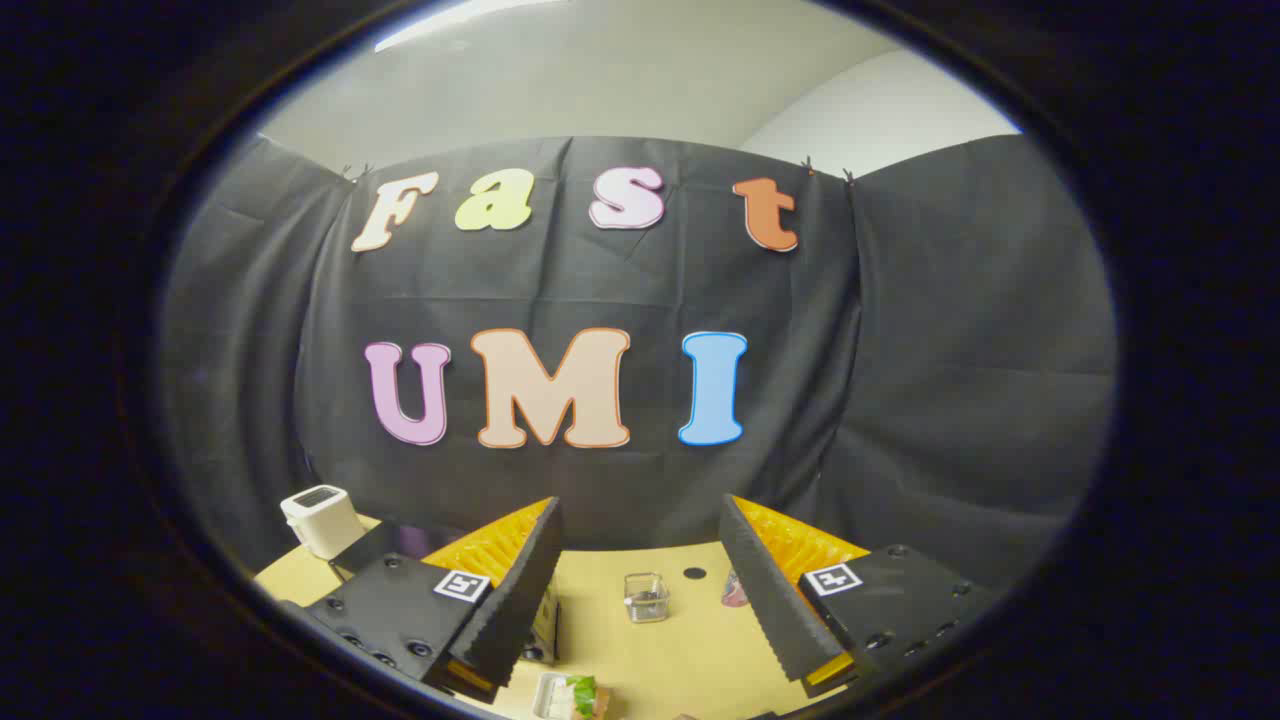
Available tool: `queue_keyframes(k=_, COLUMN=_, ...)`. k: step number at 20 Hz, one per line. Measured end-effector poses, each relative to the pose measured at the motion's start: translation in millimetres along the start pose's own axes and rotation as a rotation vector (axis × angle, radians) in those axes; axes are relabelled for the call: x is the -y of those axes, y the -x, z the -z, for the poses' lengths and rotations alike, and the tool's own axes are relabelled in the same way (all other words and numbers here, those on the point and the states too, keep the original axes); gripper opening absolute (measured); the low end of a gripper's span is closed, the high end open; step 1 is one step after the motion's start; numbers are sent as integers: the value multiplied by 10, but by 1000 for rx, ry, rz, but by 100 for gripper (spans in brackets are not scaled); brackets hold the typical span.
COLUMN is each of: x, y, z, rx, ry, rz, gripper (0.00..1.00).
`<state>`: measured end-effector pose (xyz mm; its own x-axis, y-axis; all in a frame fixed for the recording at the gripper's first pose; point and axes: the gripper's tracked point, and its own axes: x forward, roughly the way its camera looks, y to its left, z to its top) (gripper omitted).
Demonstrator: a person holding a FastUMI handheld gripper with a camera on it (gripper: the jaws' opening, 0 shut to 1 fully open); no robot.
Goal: Open the toaster oven, put the food inside, and close the toaster oven door.
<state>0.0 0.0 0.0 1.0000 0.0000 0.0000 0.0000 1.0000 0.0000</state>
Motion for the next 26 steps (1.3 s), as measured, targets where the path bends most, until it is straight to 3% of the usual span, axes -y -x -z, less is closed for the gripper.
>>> queue_keyframes(k=9, x=-557, y=169, z=-102, rx=63, ry=-46, rz=80, gripper=98)
queue_keyframes(k=18, x=-732, y=68, z=-200, rx=93, ry=7, rz=114, gripper=98)
queue_keyframes(k=26, x=-1128, y=-75, z=474, rx=74, ry=-166, rz=49, gripper=98)
